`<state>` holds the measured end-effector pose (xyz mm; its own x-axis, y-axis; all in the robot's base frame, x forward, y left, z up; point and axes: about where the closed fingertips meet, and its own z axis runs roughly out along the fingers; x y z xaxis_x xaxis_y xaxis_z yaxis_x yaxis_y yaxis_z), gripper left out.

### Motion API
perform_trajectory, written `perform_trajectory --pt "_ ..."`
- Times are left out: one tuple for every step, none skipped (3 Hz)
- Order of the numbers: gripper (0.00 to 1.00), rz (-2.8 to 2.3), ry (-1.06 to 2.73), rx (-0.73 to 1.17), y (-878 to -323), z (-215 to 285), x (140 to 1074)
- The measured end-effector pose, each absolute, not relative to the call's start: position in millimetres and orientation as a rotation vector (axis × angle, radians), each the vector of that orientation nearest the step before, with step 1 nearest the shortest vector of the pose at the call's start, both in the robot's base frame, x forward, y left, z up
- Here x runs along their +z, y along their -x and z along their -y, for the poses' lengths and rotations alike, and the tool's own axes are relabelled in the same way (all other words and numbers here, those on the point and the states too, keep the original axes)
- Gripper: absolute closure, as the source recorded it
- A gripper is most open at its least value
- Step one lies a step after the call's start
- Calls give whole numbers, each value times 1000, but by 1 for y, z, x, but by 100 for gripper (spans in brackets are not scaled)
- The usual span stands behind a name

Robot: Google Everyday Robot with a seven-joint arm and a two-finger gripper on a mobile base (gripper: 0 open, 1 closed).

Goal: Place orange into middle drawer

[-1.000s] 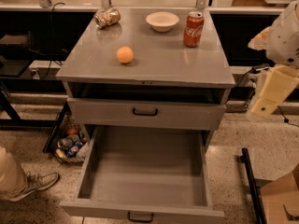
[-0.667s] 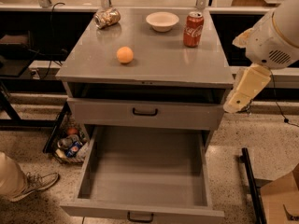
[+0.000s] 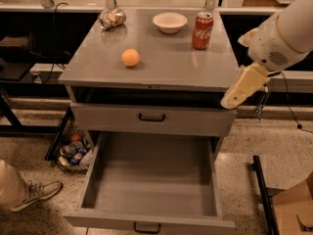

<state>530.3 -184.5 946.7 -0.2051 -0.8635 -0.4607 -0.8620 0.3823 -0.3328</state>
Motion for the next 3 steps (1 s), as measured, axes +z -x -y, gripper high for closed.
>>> perform_trajectory --pt "0 -2021 1342 49 -565 175 944" --pt "0 -1972 1226 135 -608 155 939" --pt "0 -1939 1105 251 -654 135 922"
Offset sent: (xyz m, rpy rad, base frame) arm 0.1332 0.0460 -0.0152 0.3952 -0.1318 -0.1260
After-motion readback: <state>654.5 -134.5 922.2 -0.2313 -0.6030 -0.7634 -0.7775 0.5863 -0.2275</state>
